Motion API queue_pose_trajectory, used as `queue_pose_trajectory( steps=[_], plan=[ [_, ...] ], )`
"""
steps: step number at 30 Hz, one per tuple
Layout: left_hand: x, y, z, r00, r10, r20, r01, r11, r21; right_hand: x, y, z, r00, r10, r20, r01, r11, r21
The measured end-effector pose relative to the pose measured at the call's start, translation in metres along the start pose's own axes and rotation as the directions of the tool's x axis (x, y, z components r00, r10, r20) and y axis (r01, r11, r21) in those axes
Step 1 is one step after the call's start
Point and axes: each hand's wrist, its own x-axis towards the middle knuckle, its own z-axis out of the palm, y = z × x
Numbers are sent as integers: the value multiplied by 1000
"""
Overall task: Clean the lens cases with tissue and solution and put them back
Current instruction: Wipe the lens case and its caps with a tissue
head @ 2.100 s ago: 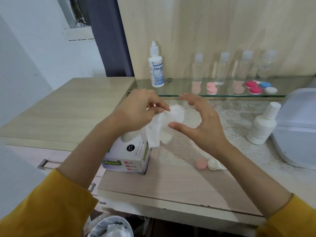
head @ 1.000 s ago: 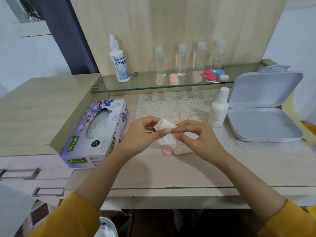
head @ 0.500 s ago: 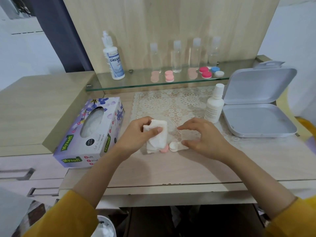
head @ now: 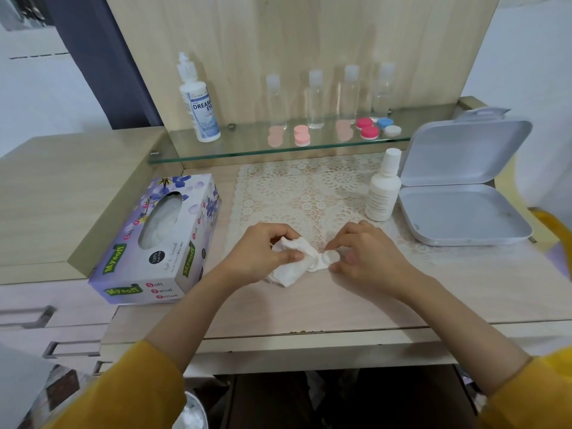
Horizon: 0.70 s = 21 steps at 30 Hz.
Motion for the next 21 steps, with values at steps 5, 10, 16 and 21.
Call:
queue_pose_trajectory(
  steps=[5, 10, 16, 21],
  plan=[
    [1, 0, 13, 993, 74, -88, -70, 996, 52, -5, 3, 9, 995, -41, -90, 46, 997, 56],
    [2, -9, 24, 946, 235, -222, -212, 969, 125, -6, 6, 17, 984, -40, -173, 57, 994, 96],
    [3, -28, 32, 863, 434, -259, -367, 890, 270, -7, 10, 23, 981, -50, -190, 72, 991, 113],
    [1, -33, 35, 848, 465, -255, -379, 868, 321, -8, 11, 24, 980, -49, -192, 74, 989, 126]
  ],
)
